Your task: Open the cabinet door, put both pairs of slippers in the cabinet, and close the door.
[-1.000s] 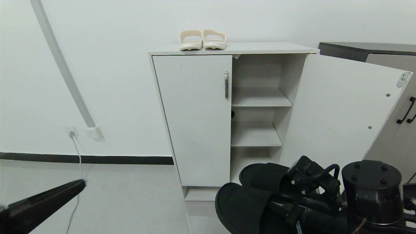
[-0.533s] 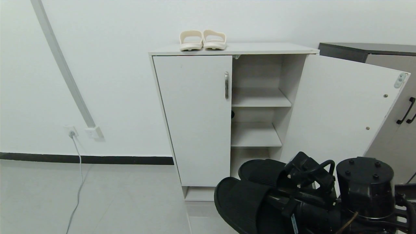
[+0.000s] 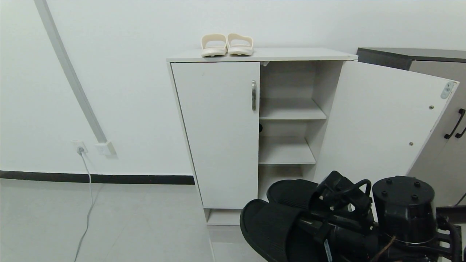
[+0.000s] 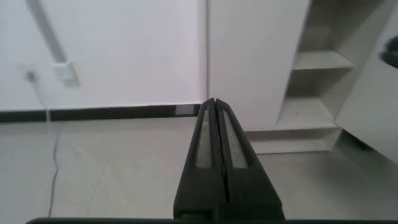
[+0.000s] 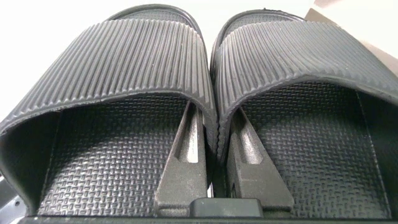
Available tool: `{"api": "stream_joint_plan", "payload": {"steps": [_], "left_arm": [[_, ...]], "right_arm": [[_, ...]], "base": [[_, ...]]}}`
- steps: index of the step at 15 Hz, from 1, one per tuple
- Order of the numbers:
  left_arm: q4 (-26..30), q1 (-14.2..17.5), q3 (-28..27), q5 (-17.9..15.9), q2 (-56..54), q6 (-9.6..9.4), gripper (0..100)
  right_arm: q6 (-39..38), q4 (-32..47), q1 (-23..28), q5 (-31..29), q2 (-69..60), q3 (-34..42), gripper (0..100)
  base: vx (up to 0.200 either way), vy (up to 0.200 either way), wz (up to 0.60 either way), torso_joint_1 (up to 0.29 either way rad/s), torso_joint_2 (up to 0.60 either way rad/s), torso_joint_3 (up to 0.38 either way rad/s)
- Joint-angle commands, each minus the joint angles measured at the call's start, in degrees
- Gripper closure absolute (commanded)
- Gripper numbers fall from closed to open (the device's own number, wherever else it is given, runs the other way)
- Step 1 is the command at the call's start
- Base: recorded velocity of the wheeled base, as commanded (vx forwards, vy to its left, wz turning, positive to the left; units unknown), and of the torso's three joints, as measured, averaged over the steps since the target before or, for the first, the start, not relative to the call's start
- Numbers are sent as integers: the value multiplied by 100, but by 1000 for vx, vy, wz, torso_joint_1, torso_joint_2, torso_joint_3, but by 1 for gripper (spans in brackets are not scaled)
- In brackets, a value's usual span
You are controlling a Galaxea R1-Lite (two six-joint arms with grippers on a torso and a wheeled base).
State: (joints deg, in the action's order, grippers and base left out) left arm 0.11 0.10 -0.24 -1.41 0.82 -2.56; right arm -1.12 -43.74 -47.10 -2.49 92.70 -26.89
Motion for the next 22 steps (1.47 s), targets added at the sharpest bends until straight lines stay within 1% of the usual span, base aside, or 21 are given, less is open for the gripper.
{"api": "stream_joint_plan", "payload": {"steps": [1, 2, 3, 4, 5, 6, 7, 8, 10, 11, 12, 17, 22], "left_arm": [[7, -1, 16, -34, -82, -34, 100], [7, -1, 16, -34, -82, 10, 100], [7, -1, 16, -8, -82, 115, 100], [7, -1, 16, 1, -82, 168, 100], [7, -1, 16, 62, -82, 221, 100], [7, -1, 16, 62, -82, 212, 100], [7, -1, 16, 62, -82, 212, 100], [7, -1, 16, 62, -82, 212, 100], [7, -1, 16, 62, -82, 230, 100], [7, -1, 16, 71, -82, 230, 100], [-2, -1, 16, 71, -82, 230, 100], [7, -1, 16, 71, -82, 230, 100], [7, -1, 16, 71, -82, 230, 100]], "right_arm": [[-11, -3, -9, -6, 91, -18, 100], [-20, -56, -9, -41, 170, -79, 100], [-46, -223, -18, -296, 240, -132, 100], [-64, -293, -18, -454, 275, -132, 100], [-319, -434, -27, -903, 565, -194, 100], [-679, -478, -80, -1166, 811, -325, 100], [-1030, -478, -150, -1579, 1128, -571, 100], [-1162, -469, -185, -2072, 1462, -923, 100], [-1197, -469, -211, -3487, 2235, -1705, 100], [-1215, -504, -203, -3996, 2552, -1960, 100], [-1294, -583, -203, -4243, 2736, -2145, 100], [-1382, -636, -159, -4295, 2798, -2233, 100], [-1382, -636, -132, -4304, 2877, -2224, 100]], "base": [[0, 0, 0, 0, 0, 0], [0, 0, 0, 0, 0, 0], [0, 0, 0, 0, 0, 0], [0, 0, 0, 0, 0, 0], [0, 0, 0, 0, 0, 0], [0, 0, 0, 0, 0, 0], [0, 0, 0, 0, 0, 0], [0, 0, 0, 0, 0, 0], [0, 0, 0, 0, 0, 0], [0, 0, 0, 0, 0, 0], [0, 0, 0, 0, 0, 0], [0, 0, 0, 0, 0, 0], [0, -200, 0, 1, 1, 1]]}}
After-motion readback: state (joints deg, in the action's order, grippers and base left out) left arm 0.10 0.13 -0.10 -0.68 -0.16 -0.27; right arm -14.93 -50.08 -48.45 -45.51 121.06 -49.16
